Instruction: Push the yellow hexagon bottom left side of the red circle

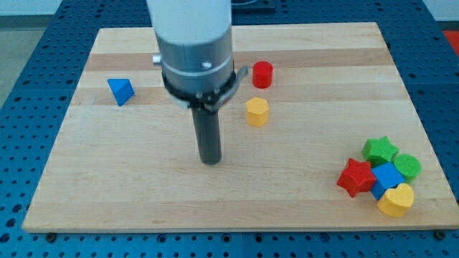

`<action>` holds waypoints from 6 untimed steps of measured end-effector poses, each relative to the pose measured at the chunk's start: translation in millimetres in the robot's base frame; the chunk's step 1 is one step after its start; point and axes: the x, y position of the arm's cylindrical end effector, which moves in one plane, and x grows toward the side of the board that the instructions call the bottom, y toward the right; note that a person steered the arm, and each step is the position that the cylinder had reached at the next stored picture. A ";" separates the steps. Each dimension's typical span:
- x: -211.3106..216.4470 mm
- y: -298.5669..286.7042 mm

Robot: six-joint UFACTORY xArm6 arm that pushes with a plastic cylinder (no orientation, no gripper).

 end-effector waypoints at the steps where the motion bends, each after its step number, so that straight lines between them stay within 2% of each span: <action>1: -7.4 61.7; 2: -7.4 64.4; 3: -47.5 64.4; 4: -144.7 64.4; 5: -175.5 64.4; 6: -172.5 64.2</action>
